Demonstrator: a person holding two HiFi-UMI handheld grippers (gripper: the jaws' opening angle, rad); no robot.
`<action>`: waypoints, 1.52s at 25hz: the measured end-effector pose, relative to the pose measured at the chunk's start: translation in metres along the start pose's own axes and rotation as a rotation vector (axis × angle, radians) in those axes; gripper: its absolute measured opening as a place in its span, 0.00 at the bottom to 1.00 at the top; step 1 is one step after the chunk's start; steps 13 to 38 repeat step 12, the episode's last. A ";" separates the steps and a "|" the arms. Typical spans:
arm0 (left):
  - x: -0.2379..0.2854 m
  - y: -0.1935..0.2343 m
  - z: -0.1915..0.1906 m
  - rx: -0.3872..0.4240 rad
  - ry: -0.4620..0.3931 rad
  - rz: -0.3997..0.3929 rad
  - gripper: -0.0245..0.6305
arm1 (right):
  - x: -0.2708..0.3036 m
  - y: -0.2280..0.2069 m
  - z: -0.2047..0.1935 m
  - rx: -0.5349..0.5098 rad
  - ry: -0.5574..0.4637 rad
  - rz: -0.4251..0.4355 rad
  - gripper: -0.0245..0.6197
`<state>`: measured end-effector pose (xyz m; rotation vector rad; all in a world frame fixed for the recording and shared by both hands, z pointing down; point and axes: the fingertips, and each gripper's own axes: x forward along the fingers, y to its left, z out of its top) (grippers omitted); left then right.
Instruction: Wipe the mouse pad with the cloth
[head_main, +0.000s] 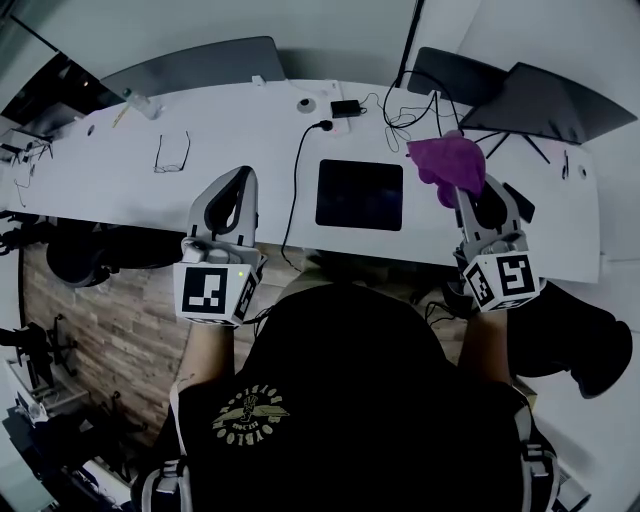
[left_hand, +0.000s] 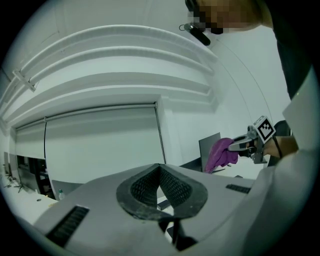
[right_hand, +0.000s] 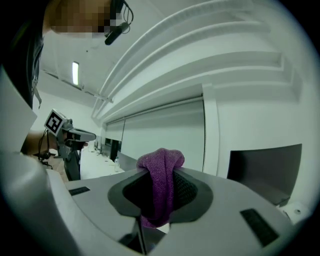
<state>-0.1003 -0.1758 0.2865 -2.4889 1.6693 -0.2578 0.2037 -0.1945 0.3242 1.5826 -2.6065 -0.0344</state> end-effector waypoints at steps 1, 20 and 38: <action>-0.002 0.000 0.001 0.003 0.000 -0.001 0.04 | -0.001 0.000 -0.001 -0.003 0.002 -0.006 0.17; -0.018 0.009 0.024 0.046 -0.017 0.017 0.04 | -0.012 -0.006 -0.005 0.013 0.007 -0.042 0.17; -0.018 0.009 0.024 0.046 -0.017 0.017 0.04 | -0.012 -0.006 -0.005 0.013 0.007 -0.042 0.17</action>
